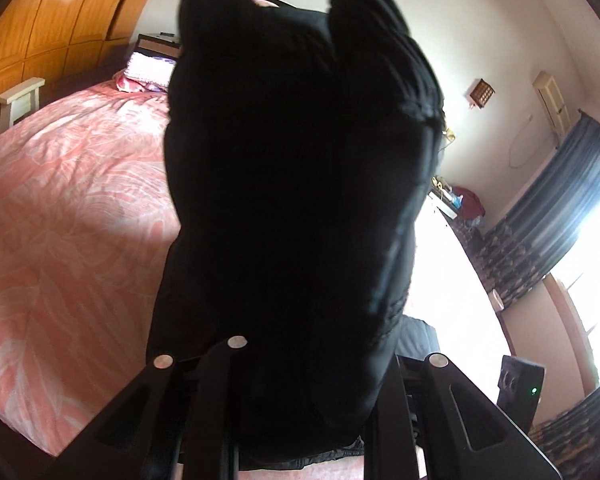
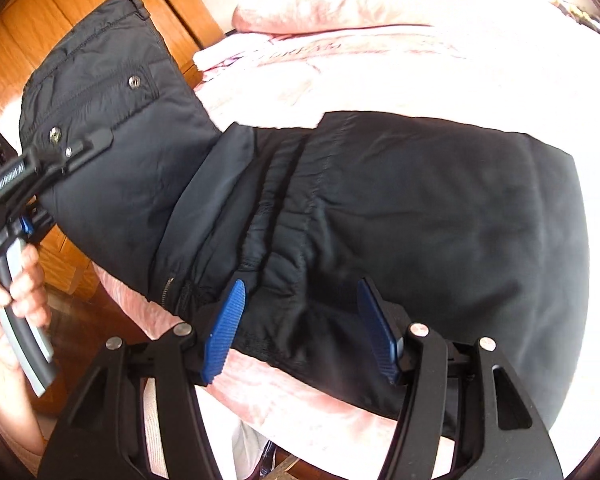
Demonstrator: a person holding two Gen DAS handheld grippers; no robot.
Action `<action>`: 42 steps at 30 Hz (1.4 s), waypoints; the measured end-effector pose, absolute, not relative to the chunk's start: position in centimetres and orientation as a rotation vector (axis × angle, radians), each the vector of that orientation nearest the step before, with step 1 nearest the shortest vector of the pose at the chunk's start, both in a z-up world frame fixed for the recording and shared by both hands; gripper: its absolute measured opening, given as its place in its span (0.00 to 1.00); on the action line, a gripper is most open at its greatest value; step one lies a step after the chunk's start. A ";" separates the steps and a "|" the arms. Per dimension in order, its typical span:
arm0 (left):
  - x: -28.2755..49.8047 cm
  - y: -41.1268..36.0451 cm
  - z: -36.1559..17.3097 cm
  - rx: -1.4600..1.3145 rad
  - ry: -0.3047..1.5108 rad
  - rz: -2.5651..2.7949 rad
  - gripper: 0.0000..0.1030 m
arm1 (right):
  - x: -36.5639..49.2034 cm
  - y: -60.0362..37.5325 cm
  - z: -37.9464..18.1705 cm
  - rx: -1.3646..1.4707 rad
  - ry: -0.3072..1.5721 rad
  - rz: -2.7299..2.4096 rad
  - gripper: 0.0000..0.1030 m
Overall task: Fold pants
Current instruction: 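Lay the waistband end onto the folded legs and open the left gripper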
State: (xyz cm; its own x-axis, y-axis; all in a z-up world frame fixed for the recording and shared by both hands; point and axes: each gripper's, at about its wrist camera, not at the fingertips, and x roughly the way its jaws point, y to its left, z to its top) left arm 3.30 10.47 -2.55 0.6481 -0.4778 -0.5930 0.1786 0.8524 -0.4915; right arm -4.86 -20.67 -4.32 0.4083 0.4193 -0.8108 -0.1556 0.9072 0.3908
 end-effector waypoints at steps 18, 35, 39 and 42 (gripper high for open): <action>2.1 2.0 -7.5 -0.116 0.955 -0.452 0.30 | -5.6 -25.4 -5.1 0.271 1.102 0.256 0.58; 0.1 3.4 -6.9 -0.393 1.031 -0.686 0.72 | -4.5 -25.9 -7.8 0.311 1.137 0.278 0.59; 1.2 3.6 -6.3 -0.463 0.999 -0.683 0.72 | -4.8 -26.5 -7.5 0.303 1.139 0.272 0.59; 2.0 1.5 -7.7 -0.301 1.024 -0.597 0.72 | -4.7 -26.3 -7.2 0.284 1.143 0.269 0.59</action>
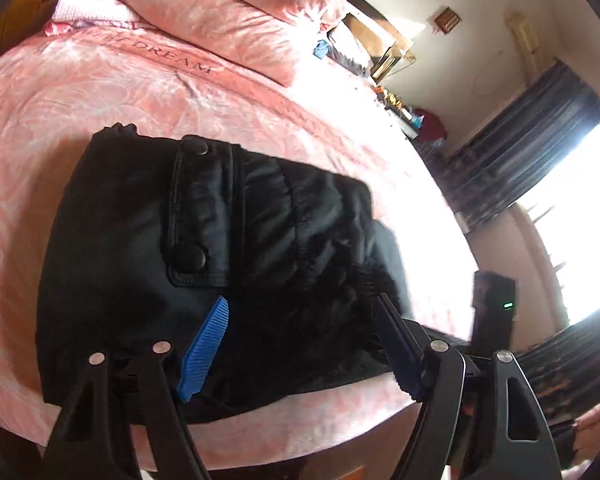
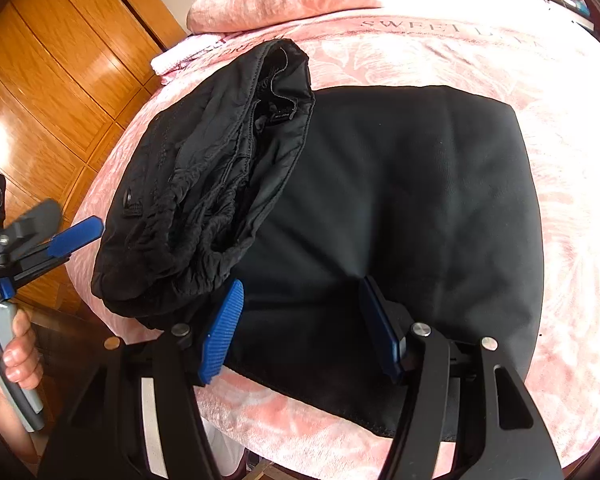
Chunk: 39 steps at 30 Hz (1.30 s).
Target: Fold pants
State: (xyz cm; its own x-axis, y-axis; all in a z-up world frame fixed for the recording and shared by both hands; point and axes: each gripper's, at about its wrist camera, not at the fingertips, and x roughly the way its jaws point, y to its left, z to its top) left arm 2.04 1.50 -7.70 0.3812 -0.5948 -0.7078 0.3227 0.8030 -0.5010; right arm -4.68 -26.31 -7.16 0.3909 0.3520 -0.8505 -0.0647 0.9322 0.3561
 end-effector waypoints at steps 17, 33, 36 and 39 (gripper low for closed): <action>1.9 5.5 -8.2 -0.089 0.965 -0.331 0.84 | -4.8 -27.3 -3.3 0.397 1.069 0.301 0.78; 2.5 7.1 -12.2 -0.044 1.050 -0.232 0.91 | -1.9 -24.0 -7.8 0.510 1.203 0.418 0.46; 2.5 7.2 -12.4 -0.059 1.055 -0.241 0.92 | -1.7 -23.8 -8.9 0.516 1.215 0.401 0.50; 2.4 7.4 -12.5 -0.075 1.058 -0.247 0.93 | -1.5 -23.7 -9.3 0.527 1.212 0.410 0.45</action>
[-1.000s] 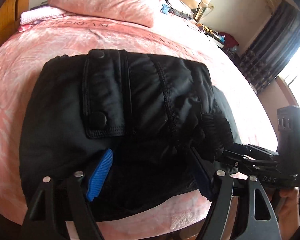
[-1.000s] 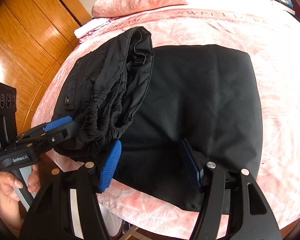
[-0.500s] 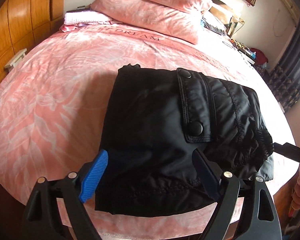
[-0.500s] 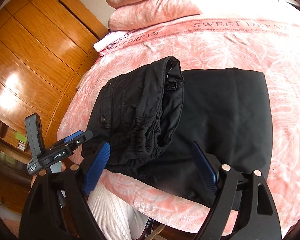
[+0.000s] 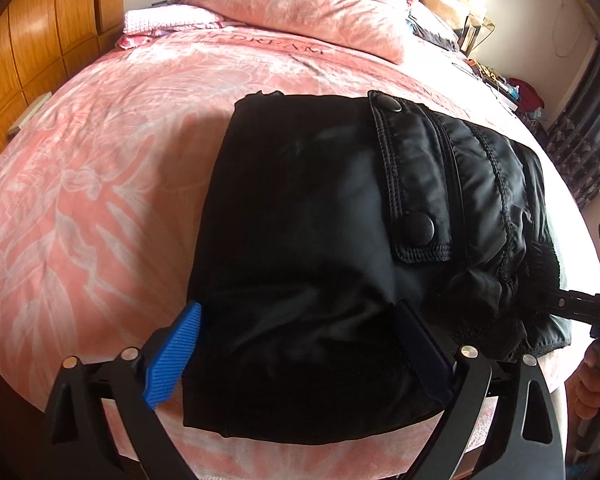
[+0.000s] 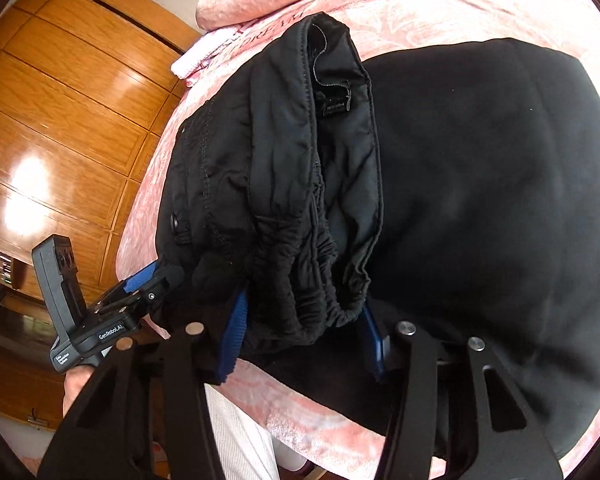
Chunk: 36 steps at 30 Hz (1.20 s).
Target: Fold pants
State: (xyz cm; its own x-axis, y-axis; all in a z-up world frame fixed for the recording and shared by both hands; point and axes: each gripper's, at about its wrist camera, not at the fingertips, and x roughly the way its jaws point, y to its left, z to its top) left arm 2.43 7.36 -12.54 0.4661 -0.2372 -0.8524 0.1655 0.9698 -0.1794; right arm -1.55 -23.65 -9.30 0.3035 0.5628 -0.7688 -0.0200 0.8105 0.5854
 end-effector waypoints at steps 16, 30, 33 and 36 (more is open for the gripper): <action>1.5 12.7 -9.9 -0.318 1.038 -0.207 0.94 | -3.1 -23.2 -0.9 0.466 1.023 0.498 0.30; 2.2 7.2 -8.6 -0.246 1.030 -0.339 0.94 | -5.9 -32.1 2.2 0.472 0.964 0.350 0.30; 2.2 5.8 -8.5 -0.221 1.034 -0.359 0.94 | -6.9 -34.1 1.4 0.483 0.974 0.319 0.30; 2.2 4.5 -8.5 -0.183 1.035 -0.371 0.94 | -7.6 -35.8 0.4 0.494 0.987 0.270 0.30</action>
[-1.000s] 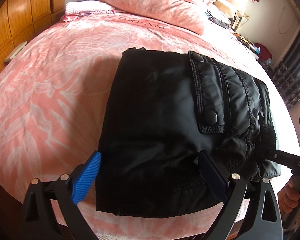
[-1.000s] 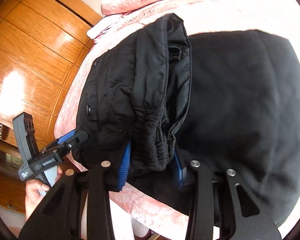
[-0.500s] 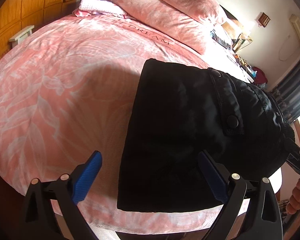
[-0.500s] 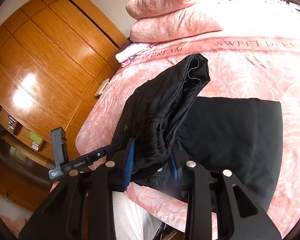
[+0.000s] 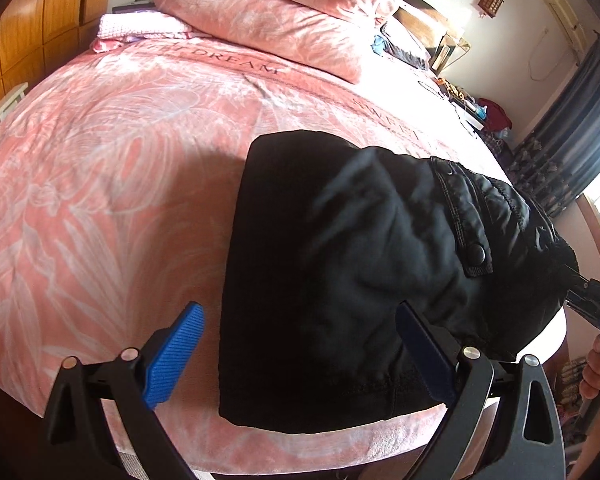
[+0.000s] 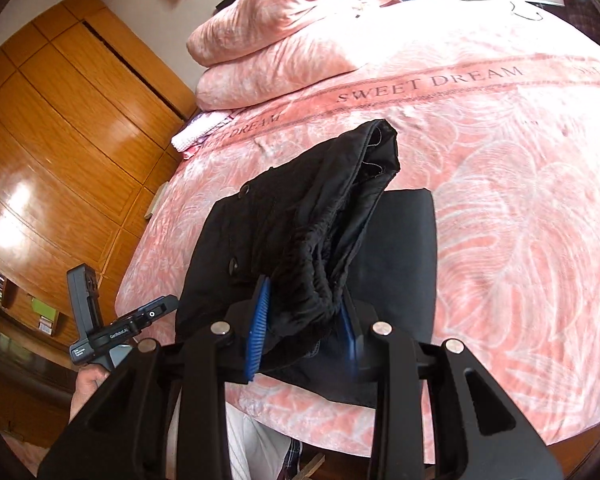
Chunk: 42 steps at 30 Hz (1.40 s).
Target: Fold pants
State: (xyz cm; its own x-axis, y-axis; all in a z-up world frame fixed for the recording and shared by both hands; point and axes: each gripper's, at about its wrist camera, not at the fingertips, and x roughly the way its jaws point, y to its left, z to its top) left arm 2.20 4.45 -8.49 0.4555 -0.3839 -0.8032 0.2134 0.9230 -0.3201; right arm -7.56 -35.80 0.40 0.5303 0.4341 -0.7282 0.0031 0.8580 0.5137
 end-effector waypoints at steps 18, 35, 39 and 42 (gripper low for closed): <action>2.2 2.4 -9.3 -0.090 1.085 -0.365 0.94 | -7.4 -37.3 -4.2 0.435 1.103 0.172 0.63; 4.3 -0.1 -8.8 -0.047 1.075 -0.386 0.94 | 2.6 -39.0 -4.3 0.507 1.071 0.211 0.05; 4.4 -0.4 -9.7 -0.045 1.087 -0.374 0.96 | 3.3 -38.8 -6.7 0.492 1.162 0.133 0.06; 4.3 -0.6 -10.1 -0.031 1.086 -0.370 0.96 | 3.3 -38.9 -8.8 0.534 1.198 0.125 0.08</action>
